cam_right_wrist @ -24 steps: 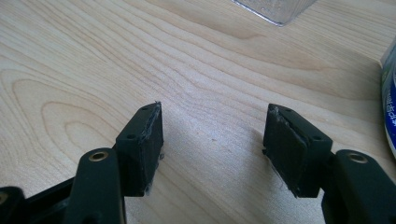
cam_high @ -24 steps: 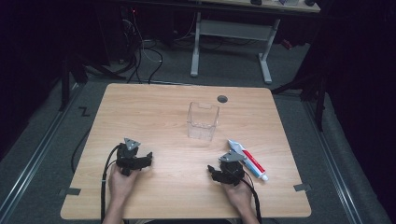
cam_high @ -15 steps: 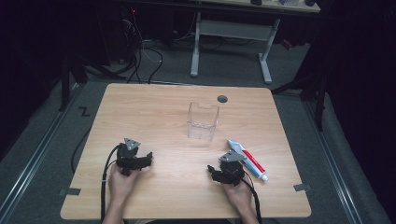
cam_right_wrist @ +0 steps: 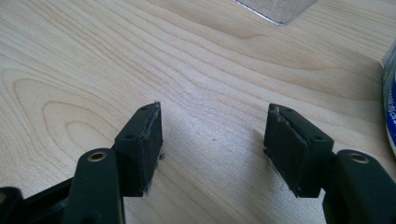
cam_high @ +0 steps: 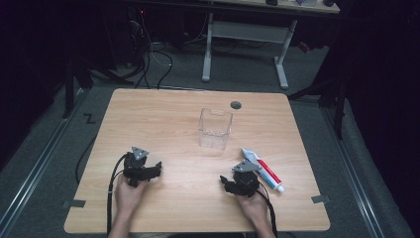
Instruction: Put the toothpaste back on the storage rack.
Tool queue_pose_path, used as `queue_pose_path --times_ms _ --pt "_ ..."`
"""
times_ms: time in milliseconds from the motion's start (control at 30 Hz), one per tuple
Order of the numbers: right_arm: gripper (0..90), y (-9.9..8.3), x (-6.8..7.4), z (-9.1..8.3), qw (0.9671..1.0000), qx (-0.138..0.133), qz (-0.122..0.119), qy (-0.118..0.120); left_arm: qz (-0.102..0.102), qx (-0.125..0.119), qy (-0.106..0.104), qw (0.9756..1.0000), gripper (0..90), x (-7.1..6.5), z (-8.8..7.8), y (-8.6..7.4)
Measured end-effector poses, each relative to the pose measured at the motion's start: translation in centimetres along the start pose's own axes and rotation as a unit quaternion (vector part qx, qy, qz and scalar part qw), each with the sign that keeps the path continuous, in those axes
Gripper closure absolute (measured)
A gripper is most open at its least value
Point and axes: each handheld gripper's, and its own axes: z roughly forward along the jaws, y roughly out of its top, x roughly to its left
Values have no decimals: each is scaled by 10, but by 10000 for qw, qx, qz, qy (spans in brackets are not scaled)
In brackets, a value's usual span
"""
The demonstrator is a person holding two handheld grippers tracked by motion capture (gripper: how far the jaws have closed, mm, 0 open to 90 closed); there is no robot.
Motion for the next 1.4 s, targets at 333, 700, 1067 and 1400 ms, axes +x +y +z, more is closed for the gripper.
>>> queue_pose_path --times_ms 333,700,1067,1400 --pt "393 0 0 0 10000 -13 16 -3 5 5 2 10000 197 0 0 0" --pt "415 -1 0 -1 10000 -13 5 -52 7 4 -6 10000 196 -1 0 0" --pt "501 -11 -8 -19 9995 -102 260 -118 8 6 -7 10000 196 -1 0 0" --pt "527 -20 -16 -37 9988 -172 417 -196 6 5 -7 10000 195 -1 0 0"
